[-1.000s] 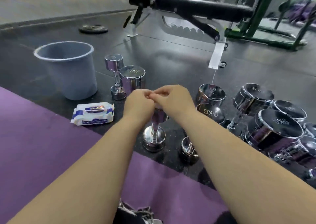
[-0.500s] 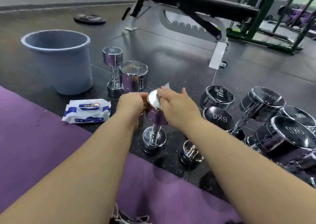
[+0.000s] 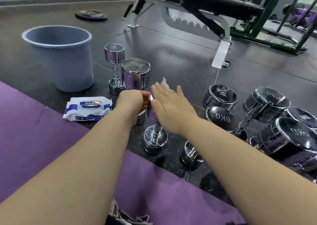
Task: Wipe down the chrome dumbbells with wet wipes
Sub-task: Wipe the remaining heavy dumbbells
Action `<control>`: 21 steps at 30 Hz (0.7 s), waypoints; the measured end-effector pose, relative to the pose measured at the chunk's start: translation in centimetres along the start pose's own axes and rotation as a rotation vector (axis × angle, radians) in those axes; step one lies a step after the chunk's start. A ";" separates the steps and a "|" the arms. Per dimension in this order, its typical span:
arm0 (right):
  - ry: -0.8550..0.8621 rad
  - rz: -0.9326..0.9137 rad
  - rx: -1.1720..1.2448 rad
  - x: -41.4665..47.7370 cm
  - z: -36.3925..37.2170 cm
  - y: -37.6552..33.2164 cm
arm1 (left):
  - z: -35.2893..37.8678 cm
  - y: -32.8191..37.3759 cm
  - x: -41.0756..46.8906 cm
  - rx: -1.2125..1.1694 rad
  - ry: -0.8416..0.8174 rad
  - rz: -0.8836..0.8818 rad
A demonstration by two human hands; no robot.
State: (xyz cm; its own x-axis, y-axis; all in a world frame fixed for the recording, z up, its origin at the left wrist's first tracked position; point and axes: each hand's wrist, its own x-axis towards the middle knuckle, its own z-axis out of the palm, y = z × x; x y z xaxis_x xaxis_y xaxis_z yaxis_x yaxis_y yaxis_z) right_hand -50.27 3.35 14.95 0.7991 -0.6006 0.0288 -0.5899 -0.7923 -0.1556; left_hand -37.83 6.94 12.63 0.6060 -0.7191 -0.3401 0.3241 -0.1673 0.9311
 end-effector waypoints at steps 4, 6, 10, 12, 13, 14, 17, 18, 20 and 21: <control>-0.057 -0.060 -0.004 -2.3 -0.3 1.4 | -0.2 0.1 0.1 0.052 -0.043 -0.033; -0.079 0.005 -0.011 -0.8 -1.0 2.0 | -0.2 0.0 -0.1 0.056 -0.050 -0.023; -0.093 -0.042 0.004 1.4 -1.0 -0.4 | -0.4 0.5 -0.9 0.023 -0.037 -0.001; -0.079 -0.138 0.034 0.4 -0.5 -0.7 | -0.5 0.6 -0.7 0.017 0.011 -0.005; -0.062 -0.146 0.048 0.0 -0.4 -0.2 | -0.4 0.5 -0.6 0.011 0.014 -0.004; -0.037 -0.124 0.065 -0.1 -0.5 0.6 | -0.3 0.5 -0.5 0.012 -0.009 0.000; 0.056 0.095 0.310 1.1 -0.9 2.0 | -0.1 0.4 -0.8 0.078 -0.080 0.029; 0.134 0.190 0.454 1.3 -0.5 2.0 | 0.0 0.4 -0.9 0.104 -0.081 0.046; 0.346 0.382 0.765 0.9 0.9 0.9 | 0.0 0.6 -0.8 0.140 -0.058 0.078; 0.445 0.449 0.905 0.1 1.8 0.1 | 0.0 0.7 -0.6 0.159 -0.032 0.089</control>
State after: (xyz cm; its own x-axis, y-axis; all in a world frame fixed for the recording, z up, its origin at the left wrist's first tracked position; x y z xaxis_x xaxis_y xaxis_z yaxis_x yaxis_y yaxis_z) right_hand -50.04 3.43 13.20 0.3129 -0.9430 0.1138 -0.3676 -0.2307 -0.9009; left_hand -37.94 7.30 13.46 0.6027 -0.7566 -0.2536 0.1503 -0.2045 0.9673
